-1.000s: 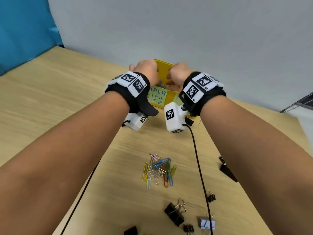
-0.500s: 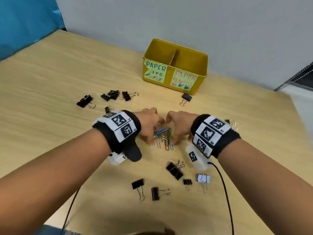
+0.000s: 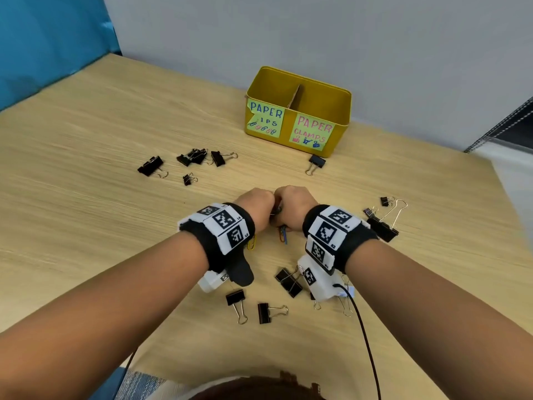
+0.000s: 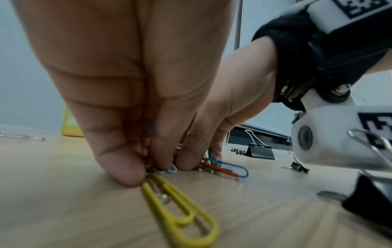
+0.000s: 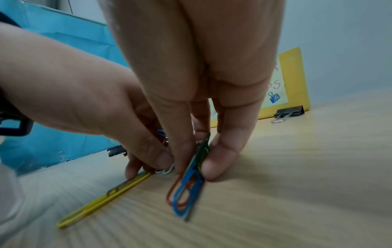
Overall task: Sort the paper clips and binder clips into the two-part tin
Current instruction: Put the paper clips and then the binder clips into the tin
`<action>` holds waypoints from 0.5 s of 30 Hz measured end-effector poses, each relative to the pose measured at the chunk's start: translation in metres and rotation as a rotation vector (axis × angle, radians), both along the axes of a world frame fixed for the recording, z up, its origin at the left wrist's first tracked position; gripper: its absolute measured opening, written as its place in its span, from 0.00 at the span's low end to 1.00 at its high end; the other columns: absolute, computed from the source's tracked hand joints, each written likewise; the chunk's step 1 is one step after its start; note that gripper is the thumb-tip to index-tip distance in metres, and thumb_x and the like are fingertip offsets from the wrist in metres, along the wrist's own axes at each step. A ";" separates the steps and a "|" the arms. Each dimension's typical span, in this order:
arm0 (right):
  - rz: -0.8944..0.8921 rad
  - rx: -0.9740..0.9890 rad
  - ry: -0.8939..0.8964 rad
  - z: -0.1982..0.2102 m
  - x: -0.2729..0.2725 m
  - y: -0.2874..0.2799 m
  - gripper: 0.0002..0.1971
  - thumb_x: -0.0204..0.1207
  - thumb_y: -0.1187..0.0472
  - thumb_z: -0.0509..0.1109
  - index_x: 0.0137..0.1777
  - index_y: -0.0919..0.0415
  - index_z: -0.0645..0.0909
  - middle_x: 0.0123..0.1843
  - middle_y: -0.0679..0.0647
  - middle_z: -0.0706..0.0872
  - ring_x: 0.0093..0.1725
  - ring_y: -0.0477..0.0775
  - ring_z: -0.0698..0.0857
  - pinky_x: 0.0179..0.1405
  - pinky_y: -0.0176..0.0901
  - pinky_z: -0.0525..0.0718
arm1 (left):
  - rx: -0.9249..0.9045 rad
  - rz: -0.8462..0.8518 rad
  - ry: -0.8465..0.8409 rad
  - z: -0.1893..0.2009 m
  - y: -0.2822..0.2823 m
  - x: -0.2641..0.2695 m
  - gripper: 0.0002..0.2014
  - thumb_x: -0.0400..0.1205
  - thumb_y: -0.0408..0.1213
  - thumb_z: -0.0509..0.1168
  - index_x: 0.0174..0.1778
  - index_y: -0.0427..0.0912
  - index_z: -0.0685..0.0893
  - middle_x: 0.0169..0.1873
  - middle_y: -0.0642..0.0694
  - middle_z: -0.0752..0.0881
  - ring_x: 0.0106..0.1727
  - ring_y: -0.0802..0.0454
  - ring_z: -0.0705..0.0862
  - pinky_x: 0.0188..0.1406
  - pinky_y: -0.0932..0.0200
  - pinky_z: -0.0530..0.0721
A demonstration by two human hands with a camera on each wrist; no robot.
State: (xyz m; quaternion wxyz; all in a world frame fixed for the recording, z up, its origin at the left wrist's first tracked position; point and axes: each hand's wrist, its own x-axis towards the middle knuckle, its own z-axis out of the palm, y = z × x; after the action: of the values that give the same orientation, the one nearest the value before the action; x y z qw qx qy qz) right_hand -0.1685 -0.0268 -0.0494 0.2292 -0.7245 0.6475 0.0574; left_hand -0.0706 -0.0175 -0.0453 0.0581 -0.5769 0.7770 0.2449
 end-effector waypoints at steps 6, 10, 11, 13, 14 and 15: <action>-0.170 0.068 -0.253 0.000 -0.008 -0.011 0.12 0.69 0.68 0.73 0.53 0.65 0.87 0.48 0.60 0.88 0.43 0.59 0.88 0.46 0.50 0.91 | 0.192 0.335 0.319 -0.006 -0.020 0.012 0.07 0.76 0.22 0.67 0.49 0.29 0.85 0.41 0.33 0.88 0.39 0.40 0.91 0.50 0.46 0.90; -0.310 0.183 -0.447 -0.001 -0.014 -0.022 0.06 0.68 0.72 0.76 0.42 0.62 0.87 0.35 0.54 0.83 0.29 0.51 0.83 0.40 0.45 0.90 | 0.350 0.480 0.517 -0.009 -0.035 0.027 0.10 0.73 0.18 0.70 0.30 0.35 0.80 0.13 0.43 0.83 0.11 0.58 0.82 0.23 0.62 0.88; -0.322 0.204 -0.483 0.001 -0.016 -0.026 0.07 0.68 0.72 0.76 0.37 0.60 0.85 0.35 0.55 0.84 0.29 0.51 0.83 0.41 0.46 0.90 | 0.357 0.485 0.538 -0.008 -0.039 0.029 0.12 0.72 0.18 0.70 0.28 0.35 0.79 0.10 0.45 0.83 0.12 0.58 0.83 0.22 0.63 0.87; -0.340 0.235 -0.552 0.004 -0.019 -0.035 0.12 0.68 0.74 0.75 0.32 0.56 0.83 0.36 0.57 0.85 0.29 0.51 0.84 0.37 0.42 0.89 | 0.344 0.486 0.561 -0.005 -0.048 0.030 0.12 0.72 0.18 0.71 0.27 0.36 0.80 0.15 0.42 0.84 0.18 0.53 0.85 0.30 0.57 0.90; -0.344 0.237 -0.577 0.009 -0.019 -0.042 0.11 0.69 0.74 0.74 0.34 0.58 0.84 0.35 0.57 0.86 0.29 0.51 0.85 0.33 0.39 0.89 | 0.322 0.483 0.565 0.000 -0.054 0.031 0.12 0.72 0.18 0.71 0.28 0.36 0.80 0.20 0.39 0.85 0.22 0.51 0.86 0.37 0.54 0.90; -0.346 0.229 -0.606 0.016 -0.020 -0.048 0.07 0.69 0.75 0.74 0.39 0.62 0.85 0.35 0.57 0.85 0.27 0.51 0.85 0.30 0.37 0.88 | 0.305 0.482 0.582 0.006 -0.060 0.031 0.12 0.72 0.18 0.71 0.28 0.37 0.80 0.24 0.38 0.84 0.22 0.51 0.85 0.38 0.54 0.90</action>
State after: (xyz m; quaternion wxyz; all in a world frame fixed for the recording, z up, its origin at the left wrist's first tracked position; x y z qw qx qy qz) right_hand -0.1885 -0.0751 -0.0332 0.4965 -0.5581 0.6525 -0.1275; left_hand -0.0394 -0.0772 -0.0393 -0.1383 -0.6338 0.5583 0.5172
